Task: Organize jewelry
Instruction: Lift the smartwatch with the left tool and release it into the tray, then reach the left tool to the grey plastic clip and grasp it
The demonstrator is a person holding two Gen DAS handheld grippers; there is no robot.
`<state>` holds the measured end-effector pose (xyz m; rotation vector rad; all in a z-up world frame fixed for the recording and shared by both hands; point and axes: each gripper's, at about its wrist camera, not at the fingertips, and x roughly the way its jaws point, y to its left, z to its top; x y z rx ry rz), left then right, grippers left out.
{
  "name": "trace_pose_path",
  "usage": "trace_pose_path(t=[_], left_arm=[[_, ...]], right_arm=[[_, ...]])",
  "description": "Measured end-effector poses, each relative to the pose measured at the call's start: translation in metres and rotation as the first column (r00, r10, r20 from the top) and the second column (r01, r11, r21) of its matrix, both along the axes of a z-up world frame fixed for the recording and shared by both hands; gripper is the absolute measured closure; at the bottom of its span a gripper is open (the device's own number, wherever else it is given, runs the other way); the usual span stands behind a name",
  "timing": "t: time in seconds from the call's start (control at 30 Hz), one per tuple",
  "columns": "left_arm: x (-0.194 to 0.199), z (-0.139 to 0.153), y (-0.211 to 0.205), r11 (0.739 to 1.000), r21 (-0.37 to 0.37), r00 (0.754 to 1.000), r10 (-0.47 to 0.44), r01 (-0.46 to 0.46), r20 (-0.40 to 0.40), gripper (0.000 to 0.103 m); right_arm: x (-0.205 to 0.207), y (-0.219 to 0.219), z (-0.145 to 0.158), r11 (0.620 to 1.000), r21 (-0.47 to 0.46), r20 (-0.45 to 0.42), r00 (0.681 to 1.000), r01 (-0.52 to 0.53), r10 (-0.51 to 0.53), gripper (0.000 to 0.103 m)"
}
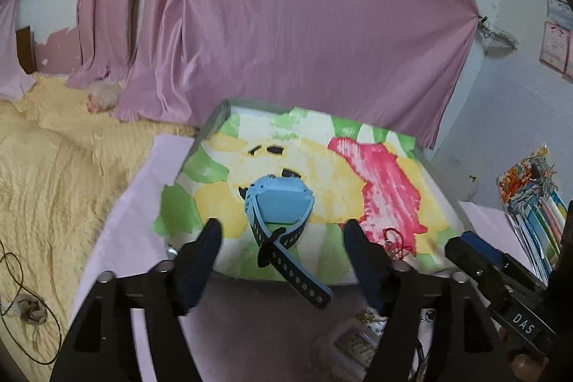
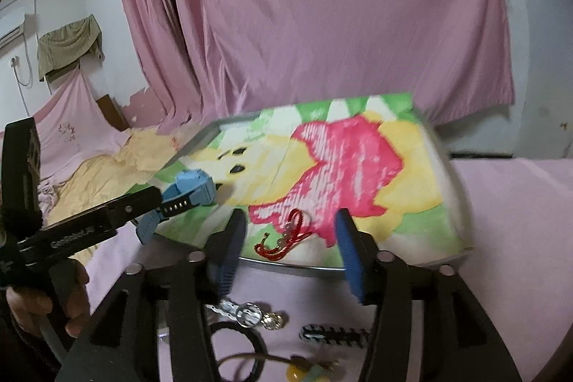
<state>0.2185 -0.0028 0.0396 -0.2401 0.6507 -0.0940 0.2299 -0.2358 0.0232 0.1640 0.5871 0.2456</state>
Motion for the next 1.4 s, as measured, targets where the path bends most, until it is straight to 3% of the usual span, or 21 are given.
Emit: trace_pose_path(t=[0.03,0.13,0.23,0.4,0.5,0.67,0.9,1.4], left_arm=[[-0.006,0.003,0.000,1.000,0.001,1.000,0.006,-0.006,0.025,0.018],[-0.031,0.012,0.001,0.999,0.007,0.993,0.037,-0.038,0.114,0.001],[-0.047,0.017,0.001,0.998,0.012,0.984,0.066,-0.069,0.165,0.000],[-0.075,0.019,-0.004,0.996,0.048,0.971,0.061,-0.074,0.231,0.000],[-0.092,0.021,-0.006,0.994,0.070,0.964,0.058,-0.078,0.261,0.000],[-0.115,0.019,-0.003,0.994,0.071,0.957,0.060,-0.083,0.285,0.000],[-0.131,0.004,-0.002,0.993,0.091,0.965,0.049,-0.075,0.259,0.000],[-0.130,-0.025,0.001,0.998,0.063,0.993,0.014,-0.021,0.115,0.000]], right_arm=[[-0.007,-0.002,0.003,1.000,-0.007,0.025,1.000,0.012,-0.012,0.035],[-0.030,-0.009,0.015,0.999,-0.025,0.101,0.994,0.044,-0.041,0.025],[-0.050,-0.013,0.021,0.998,-0.034,0.143,0.988,0.056,-0.051,0.017],[-0.083,-0.017,0.029,0.996,-0.043,0.213,0.974,0.084,-0.073,0.014],[-0.107,-0.016,0.031,0.991,-0.075,0.268,0.960,0.108,-0.085,0.004],[-0.135,-0.013,0.030,0.987,-0.108,0.318,0.945,0.115,-0.076,0.004],[-0.153,-0.016,0.022,0.985,-0.116,0.312,0.946,0.125,-0.083,0.004],[-0.145,-0.022,-0.007,0.984,-0.130,0.143,0.985,0.119,-0.100,0.002]])
